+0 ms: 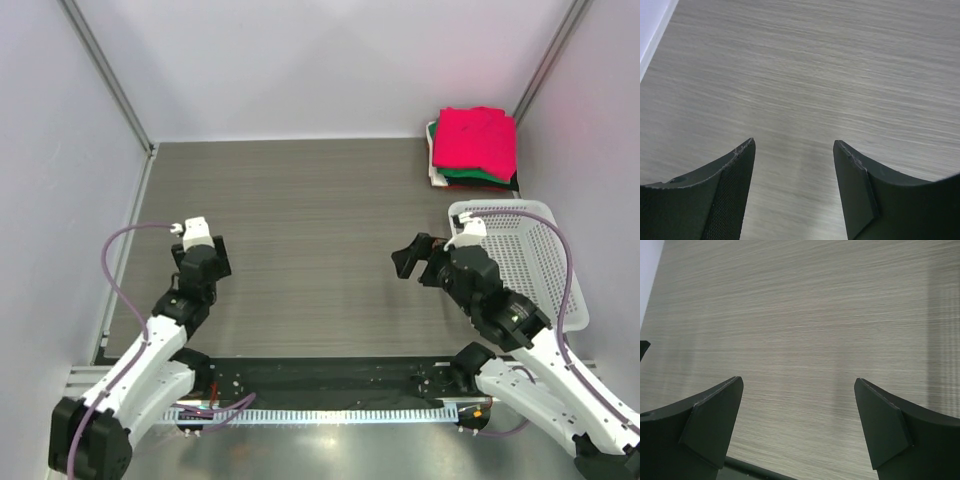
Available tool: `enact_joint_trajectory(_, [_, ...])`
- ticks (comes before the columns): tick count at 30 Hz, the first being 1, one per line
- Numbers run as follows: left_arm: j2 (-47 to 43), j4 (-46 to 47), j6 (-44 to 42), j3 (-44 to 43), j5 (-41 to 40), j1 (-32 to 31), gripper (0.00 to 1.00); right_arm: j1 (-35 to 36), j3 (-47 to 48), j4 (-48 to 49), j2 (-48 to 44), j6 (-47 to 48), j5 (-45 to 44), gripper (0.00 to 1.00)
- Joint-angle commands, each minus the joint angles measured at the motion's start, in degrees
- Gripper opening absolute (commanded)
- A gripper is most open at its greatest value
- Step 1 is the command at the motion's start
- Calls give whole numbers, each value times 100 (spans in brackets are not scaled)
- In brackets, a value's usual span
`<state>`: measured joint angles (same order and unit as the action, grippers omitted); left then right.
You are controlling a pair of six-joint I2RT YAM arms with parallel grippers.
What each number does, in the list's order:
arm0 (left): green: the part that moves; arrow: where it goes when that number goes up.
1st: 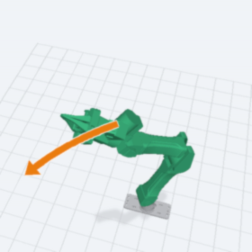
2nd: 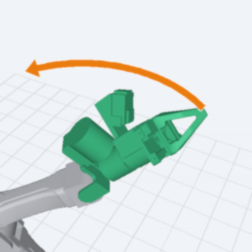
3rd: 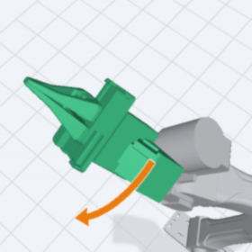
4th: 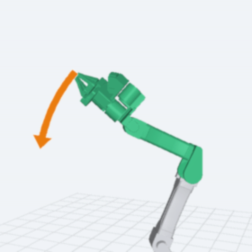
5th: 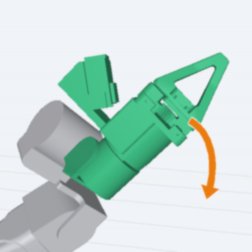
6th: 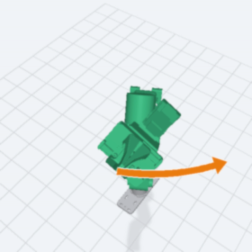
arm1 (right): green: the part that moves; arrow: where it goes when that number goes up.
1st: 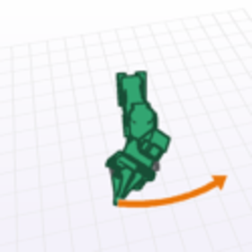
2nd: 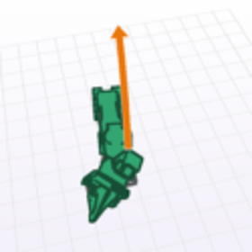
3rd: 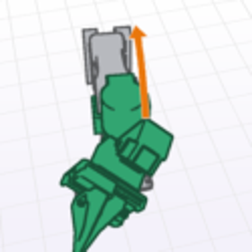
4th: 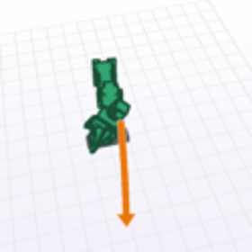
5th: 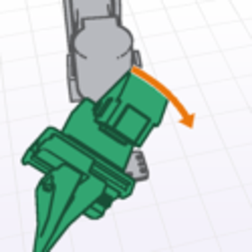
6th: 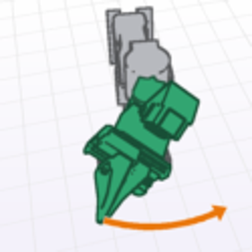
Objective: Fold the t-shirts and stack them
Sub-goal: Reset both grippers
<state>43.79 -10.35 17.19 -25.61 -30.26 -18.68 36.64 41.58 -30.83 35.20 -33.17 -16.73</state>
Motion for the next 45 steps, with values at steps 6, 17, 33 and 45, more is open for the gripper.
enact_joint_trajectory(6, [1586, 3915, -409, 767, 309, 724, 67, 27, -326, 279, -74, 82, -234, 100])
enact_joint_trajectory(17, [3802, 6209, -1052, 608, 1232, 1357, 60, 36, -791, 735, -5, 136, -164, 100])
enact_joint_trajectory(33, [4084, 7223, -876, 1058, 1428, 1622, 82, 36, -1213, 1368, -57, 591, -970, 100])
enact_joint_trajectory(45, [4164, 7416, -1015, 1058, 997, 1368, 100, -122, -2382, 3792, 891, 2198, -3644, 100])
